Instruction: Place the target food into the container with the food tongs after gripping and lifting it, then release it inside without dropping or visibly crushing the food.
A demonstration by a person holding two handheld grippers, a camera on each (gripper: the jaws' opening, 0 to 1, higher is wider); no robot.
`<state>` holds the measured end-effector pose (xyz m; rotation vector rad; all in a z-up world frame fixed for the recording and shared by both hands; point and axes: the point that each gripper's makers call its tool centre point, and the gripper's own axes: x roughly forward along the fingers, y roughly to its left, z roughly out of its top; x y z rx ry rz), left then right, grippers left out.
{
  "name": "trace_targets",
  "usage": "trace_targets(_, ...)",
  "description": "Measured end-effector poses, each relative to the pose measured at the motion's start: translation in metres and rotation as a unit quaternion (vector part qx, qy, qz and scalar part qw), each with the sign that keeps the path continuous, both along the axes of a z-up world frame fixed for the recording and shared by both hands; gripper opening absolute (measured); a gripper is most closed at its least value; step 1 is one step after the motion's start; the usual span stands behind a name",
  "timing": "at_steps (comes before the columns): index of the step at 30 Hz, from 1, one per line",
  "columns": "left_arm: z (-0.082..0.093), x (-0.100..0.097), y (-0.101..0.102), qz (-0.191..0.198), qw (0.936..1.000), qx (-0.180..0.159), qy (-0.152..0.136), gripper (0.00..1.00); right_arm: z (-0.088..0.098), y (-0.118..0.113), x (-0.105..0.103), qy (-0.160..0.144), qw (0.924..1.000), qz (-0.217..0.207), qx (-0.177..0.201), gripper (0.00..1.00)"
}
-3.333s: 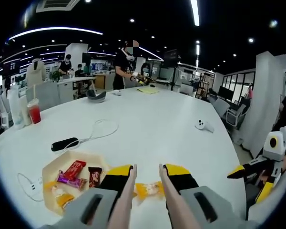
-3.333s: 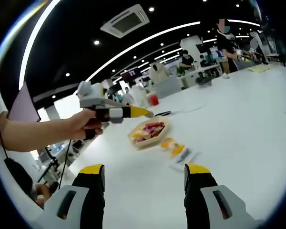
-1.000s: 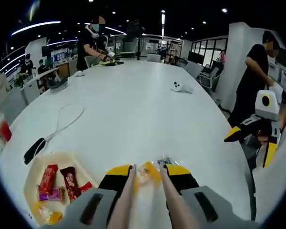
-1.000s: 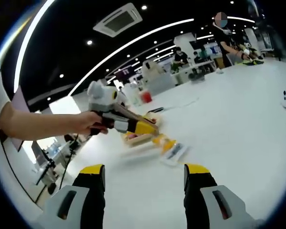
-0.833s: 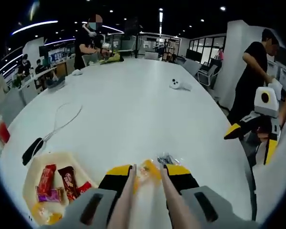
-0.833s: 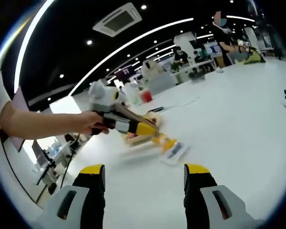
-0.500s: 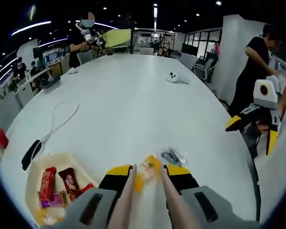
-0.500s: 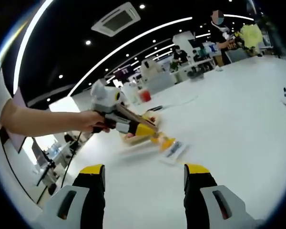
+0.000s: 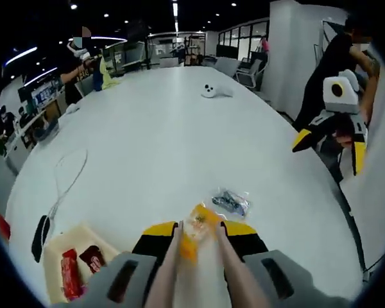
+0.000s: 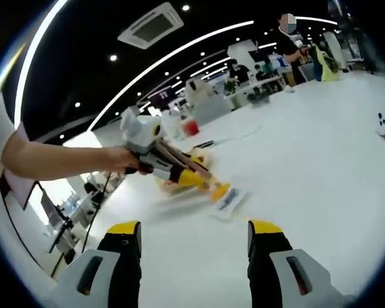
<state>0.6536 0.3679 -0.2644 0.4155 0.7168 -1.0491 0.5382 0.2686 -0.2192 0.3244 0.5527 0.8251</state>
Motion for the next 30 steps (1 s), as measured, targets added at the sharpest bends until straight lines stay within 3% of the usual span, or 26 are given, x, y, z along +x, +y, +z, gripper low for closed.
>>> trace_targets(4,-0.003,0.005,-0.001,-0.031,0.9988,0.022,-0.03,0.25,-0.001,0.002,-0.001,0.002,1.0,0.004,-0.003,0.68)
trace_targets(9,-0.005,0.003,-0.003,-0.069,0.9966,0.029,-0.035,0.25,-0.003,0.001,-0.001,0.001,1.0,0.003,-0.006,0.68)
trace_targets(14,-0.005,0.012,0.0,-0.067,0.9962,0.035,-0.043,0.25,-0.007,-0.002,0.0,0.007,0.9999,-0.004,-0.007,0.67)
trace_targets(19,-0.007,0.004,-0.004,-0.094,0.9948,0.034,-0.017,0.25,-0.008,0.002,0.0,0.01,0.9999,0.0,-0.008,0.67)
trace_targets(30,-0.015,0.001,-0.002,-0.102,0.9926,0.064,-0.018,0.25,-0.011,0.004,0.002,0.012,0.9999,-0.002,-0.005,0.67)
